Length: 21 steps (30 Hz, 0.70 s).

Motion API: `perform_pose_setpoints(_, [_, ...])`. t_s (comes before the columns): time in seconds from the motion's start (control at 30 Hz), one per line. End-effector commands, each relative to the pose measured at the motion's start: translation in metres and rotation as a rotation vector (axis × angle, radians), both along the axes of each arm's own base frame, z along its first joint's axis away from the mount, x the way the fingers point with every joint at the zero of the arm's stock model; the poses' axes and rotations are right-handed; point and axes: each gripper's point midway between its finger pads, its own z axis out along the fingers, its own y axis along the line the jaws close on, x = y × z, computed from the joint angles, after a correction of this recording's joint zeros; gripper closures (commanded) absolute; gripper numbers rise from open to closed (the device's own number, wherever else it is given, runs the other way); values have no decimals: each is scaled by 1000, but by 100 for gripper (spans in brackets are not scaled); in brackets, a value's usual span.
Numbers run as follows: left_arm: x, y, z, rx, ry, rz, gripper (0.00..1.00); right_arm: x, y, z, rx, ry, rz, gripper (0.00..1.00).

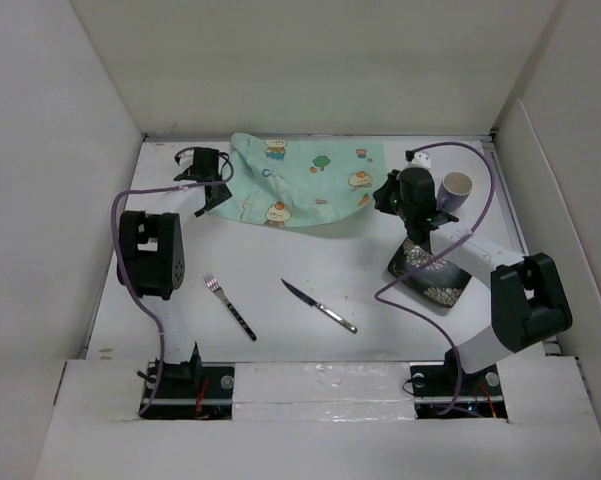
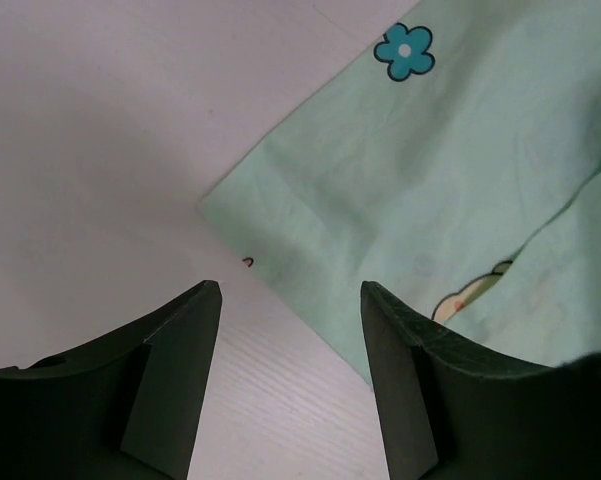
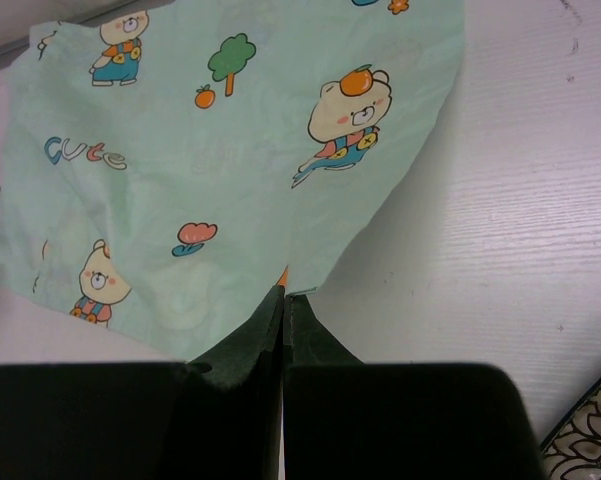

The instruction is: Set the dinner table for one person

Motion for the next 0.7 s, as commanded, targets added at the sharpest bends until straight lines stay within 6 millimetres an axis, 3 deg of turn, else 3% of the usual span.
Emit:
perform_pose_setpoints(0.0, [24,12,2,-10,-38,45,45,6,3,12,5,-53,0,100])
perform_pose_setpoints(0.07, [25,16,-15,19,5,46,46,8,3,12,4,-53,0,100])
perform_pose_setpoints(0.4, [16,50,-28,73,55,92,51,11,8,5,-3,-42,7,100])
perform_pose_setpoints(0.67, [19,42,-50,36,119,16,64,10,8,8,2,-50,8,100])
